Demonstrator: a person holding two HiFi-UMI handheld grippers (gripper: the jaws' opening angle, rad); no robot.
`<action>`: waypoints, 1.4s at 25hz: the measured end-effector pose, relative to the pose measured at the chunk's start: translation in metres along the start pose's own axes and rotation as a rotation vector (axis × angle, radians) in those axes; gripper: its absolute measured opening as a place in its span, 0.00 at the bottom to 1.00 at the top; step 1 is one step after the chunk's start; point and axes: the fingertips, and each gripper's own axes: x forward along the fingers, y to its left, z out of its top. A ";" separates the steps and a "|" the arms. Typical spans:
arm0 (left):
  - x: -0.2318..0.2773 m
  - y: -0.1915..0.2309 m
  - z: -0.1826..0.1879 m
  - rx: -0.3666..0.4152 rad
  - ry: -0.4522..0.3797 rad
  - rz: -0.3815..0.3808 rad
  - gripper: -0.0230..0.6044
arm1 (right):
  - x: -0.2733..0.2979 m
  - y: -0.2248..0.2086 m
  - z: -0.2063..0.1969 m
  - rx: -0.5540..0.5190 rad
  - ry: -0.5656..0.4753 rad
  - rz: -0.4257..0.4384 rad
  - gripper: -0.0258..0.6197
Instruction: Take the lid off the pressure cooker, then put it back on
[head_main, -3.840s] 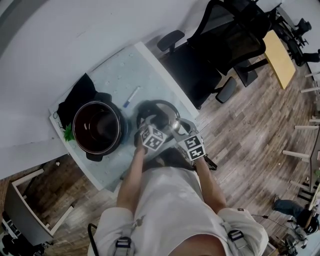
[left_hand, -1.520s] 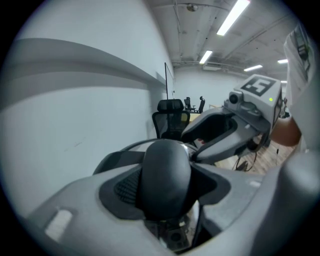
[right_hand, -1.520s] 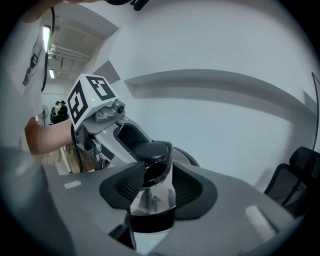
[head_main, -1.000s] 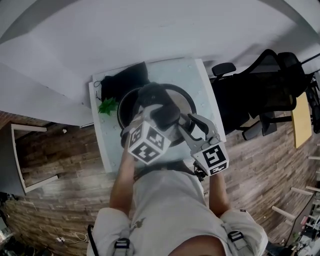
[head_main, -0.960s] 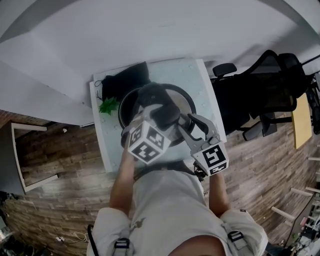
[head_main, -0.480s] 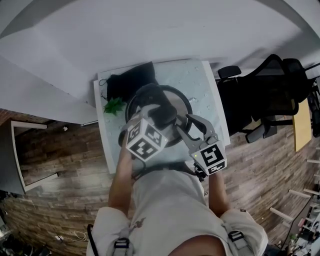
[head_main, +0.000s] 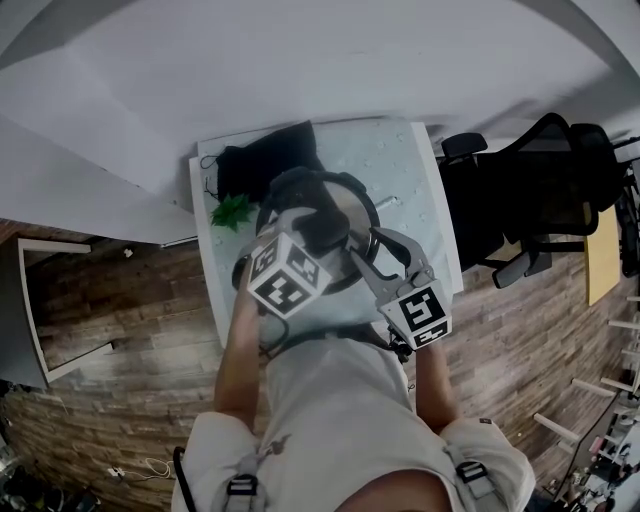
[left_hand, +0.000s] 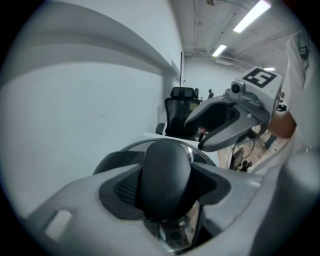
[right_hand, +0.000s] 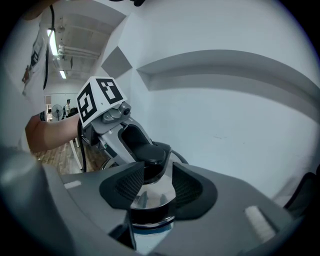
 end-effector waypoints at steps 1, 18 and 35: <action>0.000 0.001 -0.001 -0.001 0.001 -0.005 0.48 | 0.002 0.000 0.000 0.004 0.002 -0.001 0.31; 0.009 0.010 -0.017 -0.007 0.020 -0.076 0.48 | 0.023 -0.005 -0.001 0.006 0.028 0.014 0.31; 0.022 0.012 -0.024 -0.024 0.016 -0.096 0.48 | 0.033 -0.015 -0.003 0.011 0.038 0.024 0.31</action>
